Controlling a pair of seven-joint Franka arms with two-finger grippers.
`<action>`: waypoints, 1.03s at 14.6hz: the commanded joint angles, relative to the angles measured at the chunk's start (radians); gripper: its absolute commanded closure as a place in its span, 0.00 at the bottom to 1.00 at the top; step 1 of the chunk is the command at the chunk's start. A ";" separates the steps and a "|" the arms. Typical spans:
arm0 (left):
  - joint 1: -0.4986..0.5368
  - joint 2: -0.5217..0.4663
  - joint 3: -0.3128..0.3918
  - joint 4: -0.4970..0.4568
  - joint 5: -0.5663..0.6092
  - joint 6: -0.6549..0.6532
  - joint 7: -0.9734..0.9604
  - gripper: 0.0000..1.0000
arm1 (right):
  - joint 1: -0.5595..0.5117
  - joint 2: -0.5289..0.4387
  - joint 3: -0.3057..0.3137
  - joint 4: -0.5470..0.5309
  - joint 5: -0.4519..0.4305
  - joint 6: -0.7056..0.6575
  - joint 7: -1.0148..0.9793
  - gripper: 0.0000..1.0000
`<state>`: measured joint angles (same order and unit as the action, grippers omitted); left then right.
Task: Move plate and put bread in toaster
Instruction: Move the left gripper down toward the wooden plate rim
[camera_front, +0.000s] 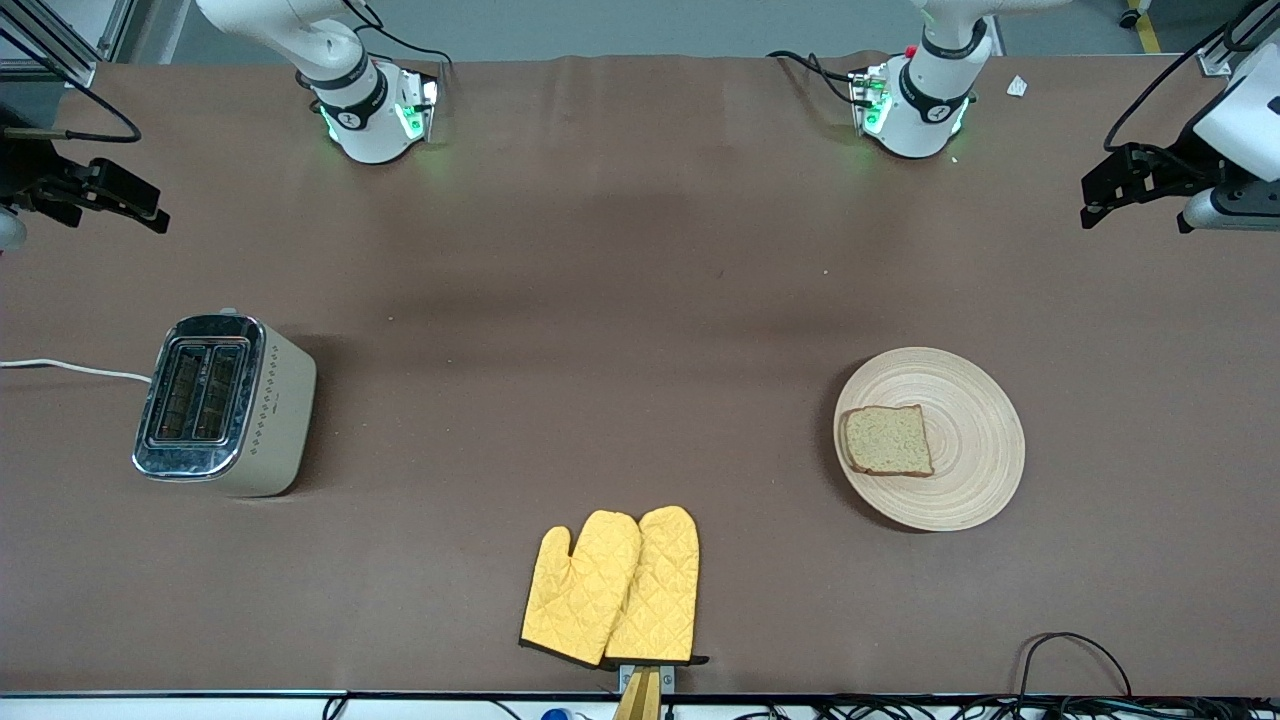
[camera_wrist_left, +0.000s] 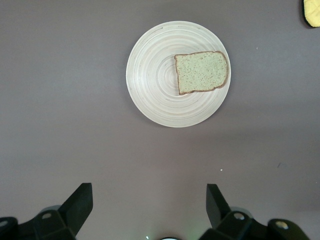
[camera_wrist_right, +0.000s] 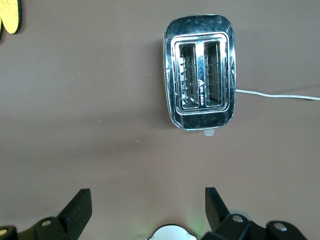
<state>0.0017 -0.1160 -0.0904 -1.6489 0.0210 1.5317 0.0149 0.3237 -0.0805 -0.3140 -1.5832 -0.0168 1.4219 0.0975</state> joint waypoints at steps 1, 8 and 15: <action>0.003 0.010 -0.002 0.020 -0.012 -0.009 0.014 0.00 | -0.003 -0.008 0.001 -0.001 0.000 -0.009 0.008 0.00; 0.023 0.149 0.041 0.101 -0.067 0.001 0.016 0.00 | -0.003 -0.008 0.001 -0.001 0.000 -0.008 0.008 0.00; 0.176 0.324 0.044 0.113 -0.243 0.108 0.097 0.00 | -0.005 -0.008 0.000 -0.003 0.000 -0.011 0.005 0.00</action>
<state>0.1403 0.1555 -0.0466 -1.5667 -0.1771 1.6190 0.0527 0.3233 -0.0805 -0.3153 -1.5832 -0.0168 1.4208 0.0975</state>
